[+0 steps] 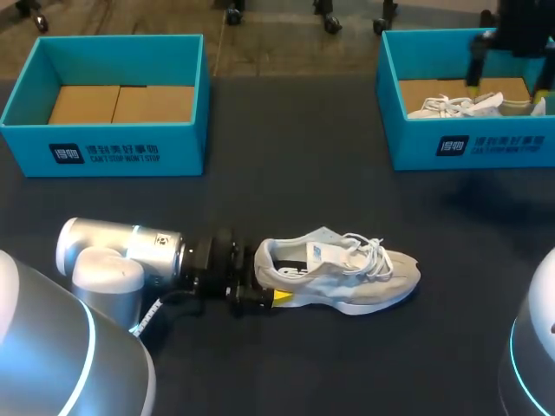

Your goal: Take the shoe out of the shoebox, open the shoe tongue, remove and reinsert the insole, then place the shoe into the shoebox

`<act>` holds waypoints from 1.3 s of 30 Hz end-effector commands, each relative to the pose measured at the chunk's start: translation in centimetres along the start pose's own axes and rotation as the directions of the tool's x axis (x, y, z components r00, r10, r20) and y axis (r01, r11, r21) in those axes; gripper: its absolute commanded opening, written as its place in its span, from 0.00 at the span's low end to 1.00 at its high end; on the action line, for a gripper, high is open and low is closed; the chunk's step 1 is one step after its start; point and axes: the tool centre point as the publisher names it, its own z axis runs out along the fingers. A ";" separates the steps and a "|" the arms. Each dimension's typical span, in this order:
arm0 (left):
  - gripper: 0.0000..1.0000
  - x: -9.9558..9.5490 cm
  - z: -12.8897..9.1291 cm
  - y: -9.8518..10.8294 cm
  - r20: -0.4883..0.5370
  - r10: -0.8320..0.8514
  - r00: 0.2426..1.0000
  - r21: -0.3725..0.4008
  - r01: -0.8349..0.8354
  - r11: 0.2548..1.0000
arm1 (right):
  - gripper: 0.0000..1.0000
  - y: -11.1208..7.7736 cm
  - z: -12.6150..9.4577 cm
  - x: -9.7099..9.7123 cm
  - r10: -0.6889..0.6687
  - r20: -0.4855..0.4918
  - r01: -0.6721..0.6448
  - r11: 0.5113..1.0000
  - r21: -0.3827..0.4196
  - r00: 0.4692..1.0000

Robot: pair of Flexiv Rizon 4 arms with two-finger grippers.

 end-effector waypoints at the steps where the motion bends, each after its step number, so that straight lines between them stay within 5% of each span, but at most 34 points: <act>1: 0.00 0.1 0.0 0.1 0.002 0.000 1.000 0.001 0.000 1.000 | 1.00 -1.9 0.5 -0.2 -0.005 -0.019 0.005 0.999 -0.038 1.000; 12: 0.00 0.1 0.0 0.1 0.002 0.000 1.000 0.001 0.000 1.000 | 1.00 -1.9 0.5 -0.2 -0.005 -0.019 0.005 0.999 -0.038 1.000; 25: 0.00 0.1 0.0 0.1 0.002 0.000 1.000 0.001 0.000 1.000 | 1.00 -12.5 2.9 11.3 0.019 -0.011 -0.019 0.999 0.041 1.000; 39: 0.00 0.1 0.0 0.1 0.002 0.000 1.000 0.001 0.000 1.000 | 1.00 -12.5 2.9 11.3 0.019 -0.011 -0.019 0.999 0.041 1.000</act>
